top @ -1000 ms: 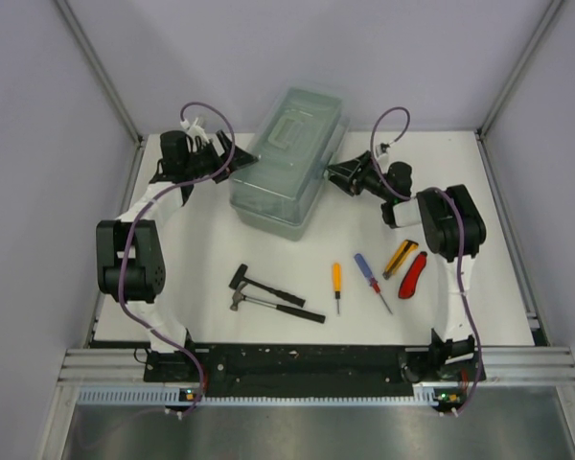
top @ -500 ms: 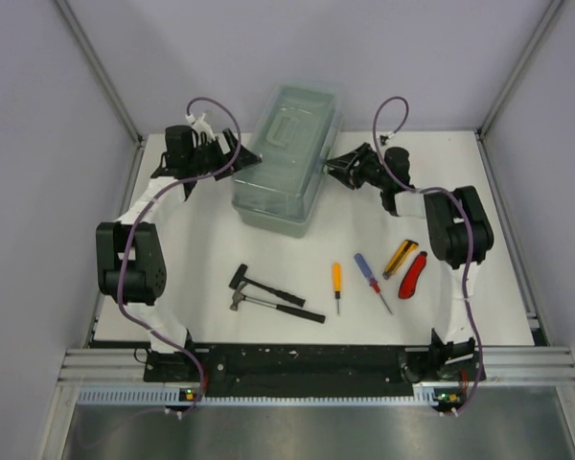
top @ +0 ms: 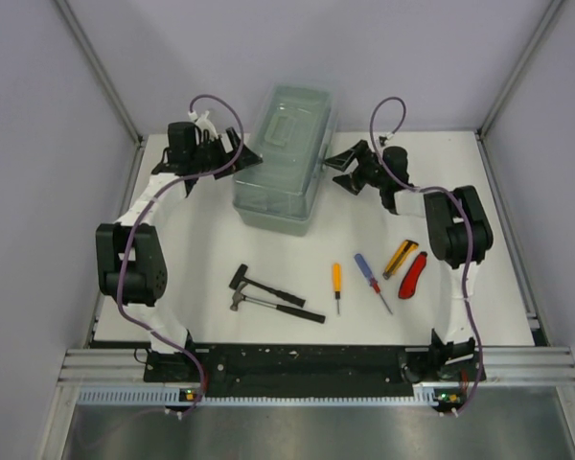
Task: Pack the tool kit
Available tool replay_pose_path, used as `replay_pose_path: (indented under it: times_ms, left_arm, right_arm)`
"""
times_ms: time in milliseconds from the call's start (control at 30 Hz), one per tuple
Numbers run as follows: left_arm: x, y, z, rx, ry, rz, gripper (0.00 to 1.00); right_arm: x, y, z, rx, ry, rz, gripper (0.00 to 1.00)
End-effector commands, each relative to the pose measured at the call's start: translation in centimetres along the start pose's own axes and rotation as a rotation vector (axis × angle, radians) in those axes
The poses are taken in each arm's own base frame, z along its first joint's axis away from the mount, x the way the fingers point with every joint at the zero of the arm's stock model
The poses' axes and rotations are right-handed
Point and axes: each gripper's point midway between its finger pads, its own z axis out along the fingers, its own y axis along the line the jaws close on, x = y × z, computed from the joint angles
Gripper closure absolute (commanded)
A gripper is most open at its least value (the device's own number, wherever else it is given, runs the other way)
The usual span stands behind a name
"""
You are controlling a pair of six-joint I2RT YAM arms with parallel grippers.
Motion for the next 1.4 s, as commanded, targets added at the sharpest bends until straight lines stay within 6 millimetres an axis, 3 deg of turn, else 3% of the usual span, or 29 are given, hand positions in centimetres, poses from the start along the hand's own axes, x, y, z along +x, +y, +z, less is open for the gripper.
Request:
replay_pose_path:
  times_ms: [0, 133, 400, 600, 833, 1100, 1367]
  left_arm:
    - [3.7, -0.8, 0.6, -0.003, 0.141, -0.005, 0.07]
    - [1.1, -0.9, 0.8, 0.012, 0.08, 0.029, 0.05]
    - [-6.6, -2.9, 1.4, 0.148, -0.169, 0.06, 0.02]
    - [-9.3, -2.8, 3.1, 0.188, -0.23, 0.031, 0.02]
    - [-8.5, -1.7, 4.5, 0.196, -0.19, -0.014, 0.02]
    - [-4.9, -1.8, 5.4, 0.261, -0.065, -0.045, 0.02]
    - [-1.0, -2.8, 6.7, 0.287, 0.057, -0.029, 0.03]
  right_arm:
    - [4.5, 0.7, 1.4, -0.109, 0.104, -0.117, 0.07]
    - [4.6, 2.1, 1.5, -0.244, 0.114, -0.132, 0.03]
    - [3.9, 6.1, 0.5, -0.555, 0.095, -0.071, 0.02]
    - [3.4, 7.6, -0.1, -0.607, 0.081, -0.068, 0.01]
    - [2.9, 8.6, -0.2, -0.637, 0.073, -0.051, 0.01]
    - [2.8, 9.2, 0.0, -0.657, 0.083, -0.048, 0.04]
    - [3.5, 9.5, 0.3, -0.642, 0.128, -0.05, 0.21]
